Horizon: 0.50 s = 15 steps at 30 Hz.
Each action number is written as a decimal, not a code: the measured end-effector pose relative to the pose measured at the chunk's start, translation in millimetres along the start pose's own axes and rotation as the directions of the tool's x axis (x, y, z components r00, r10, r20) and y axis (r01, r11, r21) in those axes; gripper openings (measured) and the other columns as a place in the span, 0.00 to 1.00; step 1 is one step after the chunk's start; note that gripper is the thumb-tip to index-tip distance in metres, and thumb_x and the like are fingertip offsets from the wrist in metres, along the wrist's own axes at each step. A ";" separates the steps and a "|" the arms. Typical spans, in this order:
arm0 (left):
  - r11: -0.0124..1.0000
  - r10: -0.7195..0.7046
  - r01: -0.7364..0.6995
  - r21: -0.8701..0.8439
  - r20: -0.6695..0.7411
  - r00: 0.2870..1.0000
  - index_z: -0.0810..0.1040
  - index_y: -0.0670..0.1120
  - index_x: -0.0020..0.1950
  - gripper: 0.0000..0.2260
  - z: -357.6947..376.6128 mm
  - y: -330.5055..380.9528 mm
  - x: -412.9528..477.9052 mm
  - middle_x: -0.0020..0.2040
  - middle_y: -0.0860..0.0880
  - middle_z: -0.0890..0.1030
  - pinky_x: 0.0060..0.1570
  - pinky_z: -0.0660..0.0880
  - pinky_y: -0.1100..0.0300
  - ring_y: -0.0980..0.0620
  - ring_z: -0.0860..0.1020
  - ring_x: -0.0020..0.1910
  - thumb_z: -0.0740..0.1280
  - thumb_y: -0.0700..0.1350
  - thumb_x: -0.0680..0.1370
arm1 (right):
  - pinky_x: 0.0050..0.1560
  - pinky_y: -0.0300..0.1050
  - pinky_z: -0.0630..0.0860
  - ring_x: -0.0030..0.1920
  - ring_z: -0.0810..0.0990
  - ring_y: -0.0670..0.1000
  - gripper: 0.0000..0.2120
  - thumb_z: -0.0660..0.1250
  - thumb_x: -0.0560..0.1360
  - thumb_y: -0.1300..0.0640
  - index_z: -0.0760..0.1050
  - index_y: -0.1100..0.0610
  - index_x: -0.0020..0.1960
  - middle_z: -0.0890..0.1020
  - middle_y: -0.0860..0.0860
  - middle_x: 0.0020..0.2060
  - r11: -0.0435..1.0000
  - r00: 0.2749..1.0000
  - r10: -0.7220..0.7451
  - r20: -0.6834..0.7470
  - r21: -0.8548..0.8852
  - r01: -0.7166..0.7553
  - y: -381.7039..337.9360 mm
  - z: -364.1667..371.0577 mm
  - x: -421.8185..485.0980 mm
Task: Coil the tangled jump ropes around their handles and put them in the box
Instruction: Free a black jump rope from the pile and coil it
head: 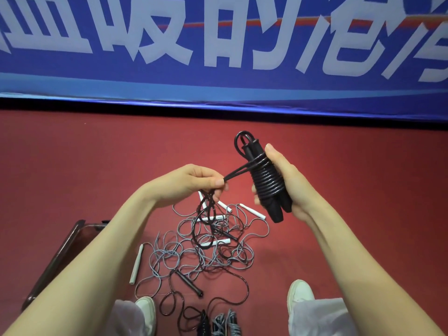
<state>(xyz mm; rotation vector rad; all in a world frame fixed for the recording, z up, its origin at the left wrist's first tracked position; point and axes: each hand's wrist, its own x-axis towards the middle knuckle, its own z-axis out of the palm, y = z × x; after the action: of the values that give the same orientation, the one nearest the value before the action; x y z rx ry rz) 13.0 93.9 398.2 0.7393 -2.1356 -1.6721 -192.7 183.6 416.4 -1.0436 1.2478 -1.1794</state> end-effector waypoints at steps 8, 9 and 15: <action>0.985 0.127 -0.106 0.138 -0.150 0.981 0.82 0.41 0.53 0.13 -3.2 -6.2 7.1 0.47 0.42 0.82 0.57 0.73 0.62 0.53 0.78 0.48 0.65 0.48 0.75 | 0.27 0.42 0.76 0.25 0.77 0.55 0.36 0.64 0.63 0.31 0.77 0.63 0.52 0.78 0.58 0.30 0.991 0.953 0.125 0.276 -0.071 -0.110 5.1 -1.4 -0.3; 0.983 0.123 -0.104 0.154 -0.119 0.985 0.81 0.40 0.54 0.16 -2.4 -7.2 7.8 0.50 0.40 0.83 0.58 0.73 0.59 0.55 0.78 0.49 0.65 0.49 0.75 | 0.27 0.42 0.76 0.25 0.77 0.55 0.33 0.64 0.65 0.33 0.77 0.63 0.51 0.78 0.58 0.30 0.988 0.945 0.143 0.293 -0.096 -0.120 5.3 -2.2 -0.9; 0.910 -0.082 0.076 0.408 -0.003 0.997 0.78 0.48 0.44 0.04 5.0 -16.9 10.5 0.38 0.50 0.79 0.44 0.69 0.56 0.55 0.73 0.38 0.67 0.44 0.79 | 0.31 0.41 0.74 0.28 0.75 0.49 0.20 0.67 0.72 0.40 0.78 0.58 0.45 0.77 0.49 0.29 0.773 0.897 0.349 0.270 -0.625 -0.112 8.2 -4.4 -1.6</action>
<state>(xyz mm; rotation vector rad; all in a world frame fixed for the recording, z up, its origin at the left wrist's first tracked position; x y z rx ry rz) 5.0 88.8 380.0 0.9396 -2.5324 -1.2741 -196.4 186.4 408.3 -1.4405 1.4202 -0.3433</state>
